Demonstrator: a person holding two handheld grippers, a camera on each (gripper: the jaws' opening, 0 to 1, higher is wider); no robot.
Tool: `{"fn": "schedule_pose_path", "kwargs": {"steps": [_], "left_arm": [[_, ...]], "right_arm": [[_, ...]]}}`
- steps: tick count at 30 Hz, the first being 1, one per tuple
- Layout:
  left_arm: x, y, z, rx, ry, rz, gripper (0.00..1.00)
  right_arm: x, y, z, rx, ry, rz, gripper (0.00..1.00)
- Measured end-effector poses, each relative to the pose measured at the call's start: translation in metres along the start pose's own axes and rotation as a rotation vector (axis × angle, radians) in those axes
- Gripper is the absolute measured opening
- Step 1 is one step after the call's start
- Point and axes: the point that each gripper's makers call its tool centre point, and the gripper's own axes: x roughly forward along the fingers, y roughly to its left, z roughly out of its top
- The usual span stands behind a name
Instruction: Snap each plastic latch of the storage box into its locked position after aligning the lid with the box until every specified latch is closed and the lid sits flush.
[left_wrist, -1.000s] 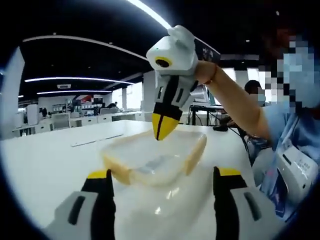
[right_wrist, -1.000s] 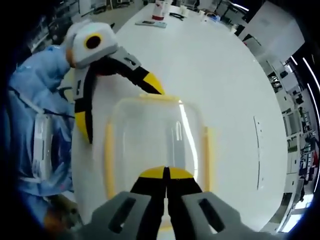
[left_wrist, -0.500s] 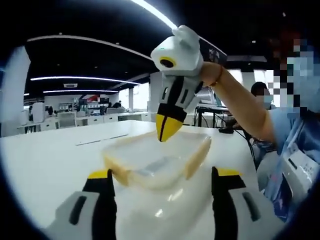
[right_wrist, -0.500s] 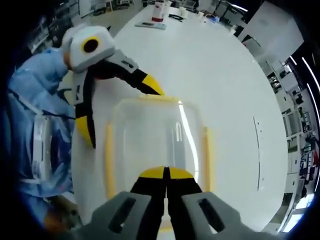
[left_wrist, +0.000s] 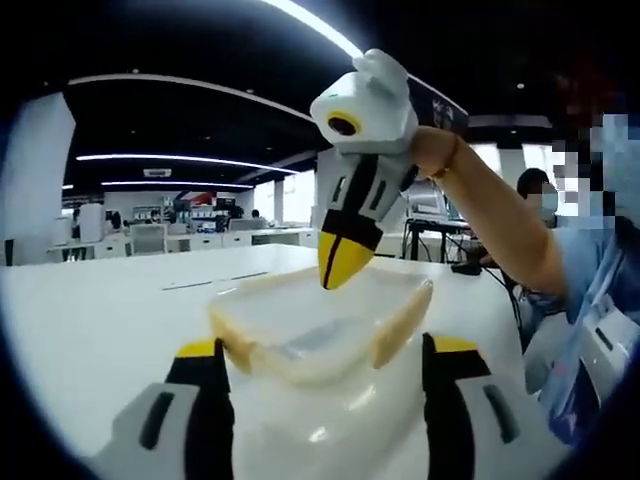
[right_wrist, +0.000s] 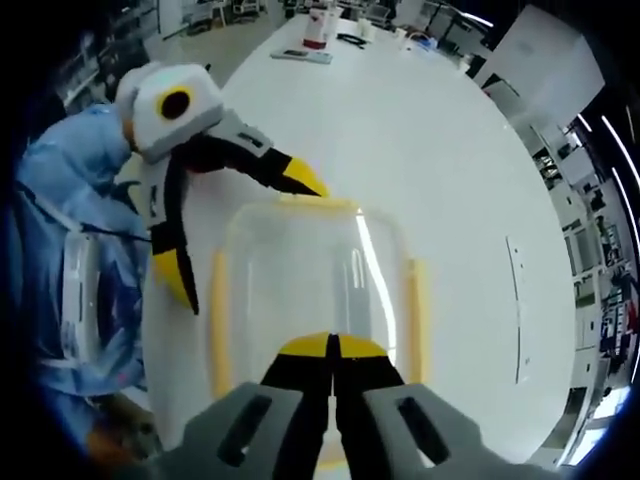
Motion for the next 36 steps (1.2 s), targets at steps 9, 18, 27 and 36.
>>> {"fn": "schedule_pose_path", "kwargs": {"steps": [9, 18, 27, 36], "left_arm": [[-0.026, 0.022, 0.010, 0.092, 0.022, -0.206, 0.53], [-0.057, 0.069, 0.017, 0.059, 0.024, -0.327, 0.29], [-0.031, 0.077, 0.008, 0.147, 0.120, -0.407, 0.00], [-0.019, 0.066, 0.010, 0.113, 0.111, -0.466, 0.00]], "right_arm": [[0.000, -0.001, 0.002, -0.020, -0.002, -0.008, 0.00], [-0.001, 0.000, 0.006, -0.062, 0.000, -0.004, 0.00], [-0.001, 0.003, 0.008, -0.132, 0.032, -0.030, 0.00], [-0.002, 0.004, 0.005, -0.169, 0.027, -0.014, 0.00]]}}
